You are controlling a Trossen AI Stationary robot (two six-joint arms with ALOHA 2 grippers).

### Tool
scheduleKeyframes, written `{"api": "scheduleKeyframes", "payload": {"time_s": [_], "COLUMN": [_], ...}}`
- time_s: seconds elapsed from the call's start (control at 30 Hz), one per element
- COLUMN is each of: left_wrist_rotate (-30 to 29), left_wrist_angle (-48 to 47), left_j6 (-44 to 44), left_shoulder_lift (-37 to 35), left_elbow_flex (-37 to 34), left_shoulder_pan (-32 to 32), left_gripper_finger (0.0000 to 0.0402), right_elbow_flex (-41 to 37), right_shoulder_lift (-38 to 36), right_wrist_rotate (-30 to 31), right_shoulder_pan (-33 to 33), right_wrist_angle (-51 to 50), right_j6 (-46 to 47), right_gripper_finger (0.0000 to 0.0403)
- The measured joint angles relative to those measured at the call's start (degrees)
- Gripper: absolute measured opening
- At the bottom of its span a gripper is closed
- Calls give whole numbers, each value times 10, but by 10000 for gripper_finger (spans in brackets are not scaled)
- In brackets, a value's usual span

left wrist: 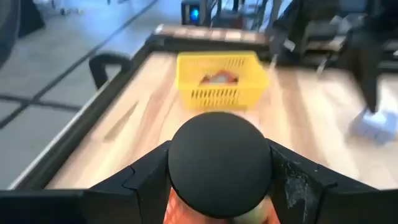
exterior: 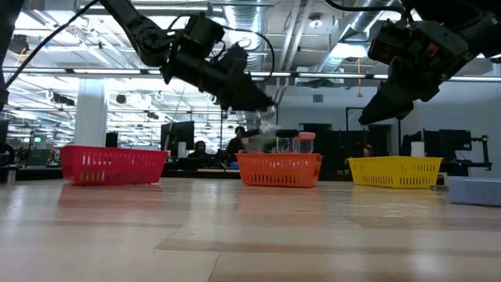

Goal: Pick & Place Office items
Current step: Put the black hourglass into the yellow basket

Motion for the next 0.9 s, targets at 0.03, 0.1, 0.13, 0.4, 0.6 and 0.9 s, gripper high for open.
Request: {"api": "scheduleKeyframes", "payload": {"time_s": [0.03, 0.1, 0.13, 0.4, 0.6, 0.9], "left_wrist_rotate": [2, 3, 3, 2, -4, -27], "left_wrist_angle": [2, 2, 1, 0, 1, -3], "left_j6": [-1, -2, -2, -1, -2, -2], "left_shoulder_lift": [-4, -13, -15, -59, -51, -4], "left_elbow_flex": [1, 3, 3, 2, 3, 2], "left_shoulder_pan": [0, 0, 0, 2, 4, 19], "left_gripper_finger": [214, 208, 206, 215, 206, 205], "right_elbow_flex": [0, 0, 0, 0, 0, 0], "right_shoulder_lift": [0, 0, 0, 0, 0, 0], "right_wrist_rotate": [0, 0, 0, 0, 0, -1], "right_shoulder_pan": [0, 0, 0, 0, 0, 1], "right_wrist_angle": [-2, -7, -9, -10, -10, -9], "right_j6": [0, 1, 1, 1, 1, 1], "right_gripper_finger": [120, 120, 120, 120, 120, 120]}}
